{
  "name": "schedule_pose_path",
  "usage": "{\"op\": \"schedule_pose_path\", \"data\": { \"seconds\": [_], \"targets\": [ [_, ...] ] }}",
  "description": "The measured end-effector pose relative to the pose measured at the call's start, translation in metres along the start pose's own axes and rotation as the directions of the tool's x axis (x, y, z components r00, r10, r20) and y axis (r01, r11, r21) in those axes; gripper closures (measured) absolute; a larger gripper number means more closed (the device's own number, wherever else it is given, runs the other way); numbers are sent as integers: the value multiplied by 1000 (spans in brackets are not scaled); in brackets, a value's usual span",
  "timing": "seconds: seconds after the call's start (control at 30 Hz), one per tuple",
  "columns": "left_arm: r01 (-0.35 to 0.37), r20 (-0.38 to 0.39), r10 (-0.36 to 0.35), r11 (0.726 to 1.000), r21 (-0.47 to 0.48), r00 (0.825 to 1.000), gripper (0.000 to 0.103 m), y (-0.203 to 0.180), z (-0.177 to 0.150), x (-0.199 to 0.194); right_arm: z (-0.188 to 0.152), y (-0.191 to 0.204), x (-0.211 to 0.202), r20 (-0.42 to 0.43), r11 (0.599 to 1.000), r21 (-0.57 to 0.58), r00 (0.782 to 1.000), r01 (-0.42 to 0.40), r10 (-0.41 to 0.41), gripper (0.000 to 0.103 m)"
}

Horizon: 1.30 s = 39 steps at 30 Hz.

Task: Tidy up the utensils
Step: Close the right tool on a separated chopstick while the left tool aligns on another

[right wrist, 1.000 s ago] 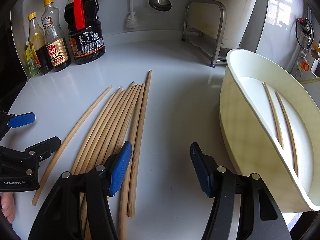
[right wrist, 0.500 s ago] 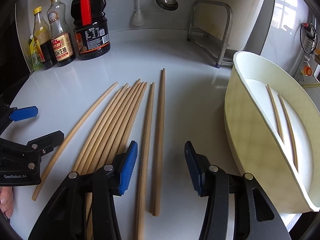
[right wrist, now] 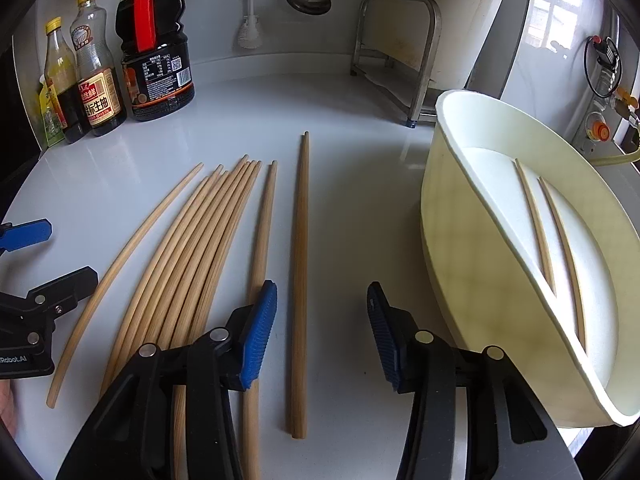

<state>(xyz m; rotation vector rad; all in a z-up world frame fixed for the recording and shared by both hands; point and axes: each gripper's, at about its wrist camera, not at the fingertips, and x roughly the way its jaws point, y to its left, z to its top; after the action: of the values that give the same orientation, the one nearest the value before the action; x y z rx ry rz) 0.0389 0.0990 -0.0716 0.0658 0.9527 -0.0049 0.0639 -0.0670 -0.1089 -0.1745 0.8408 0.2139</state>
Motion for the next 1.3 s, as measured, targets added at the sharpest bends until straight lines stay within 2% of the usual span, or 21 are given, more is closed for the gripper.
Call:
{"op": "schedule_pose_path", "data": {
  "seconds": [0.07, 0.13, 0.37, 0.77, 1.0, 1.1, 1.27, 1.3],
  "targets": [
    [-1, 0, 1, 1000, -3, 1000, 10, 0, 0, 0, -1, 5, -1, -4, 1000, -22, 1000, -7, 7, 90],
    [-1, -1, 1, 1000, -4, 1000, 10, 0, 0, 0, -1, 11, -2, -12, 998, -55, 1000, -11, 11, 96],
    [2, -3, -2, 1000, -7, 1000, 10, 1, 0, 1, -6, 8, -6, -24, 997, -44, 998, -65, 64, 96],
    [4, -19, -5, 1000, -29, 1000, 10, 4, 0, 6, -41, -3, -32, -32, 997, -26, 997, -70, 70, 96],
    [22, -8, -22, 999, -46, 1000, 10, 6, 0, 4, -45, -3, -36, -21, 997, -17, 997, -80, 80, 96],
    [41, -3, -41, 998, -54, 999, 10, 7, 0, 3, -44, -6, -35, -12, 997, -3, 997, -74, 74, 93],
    [38, 6, -37, 999, -20, 999, 8, -1, 0, 0, -39, -10, -33, -7, 998, 7, 998, -66, 66, 76],
    [33, -1, -33, 999, -15, 999, 8, -2, -1, 2, -39, -10, -33, -4, 998, 7, 998, -64, 64, 75]
  ]
}}
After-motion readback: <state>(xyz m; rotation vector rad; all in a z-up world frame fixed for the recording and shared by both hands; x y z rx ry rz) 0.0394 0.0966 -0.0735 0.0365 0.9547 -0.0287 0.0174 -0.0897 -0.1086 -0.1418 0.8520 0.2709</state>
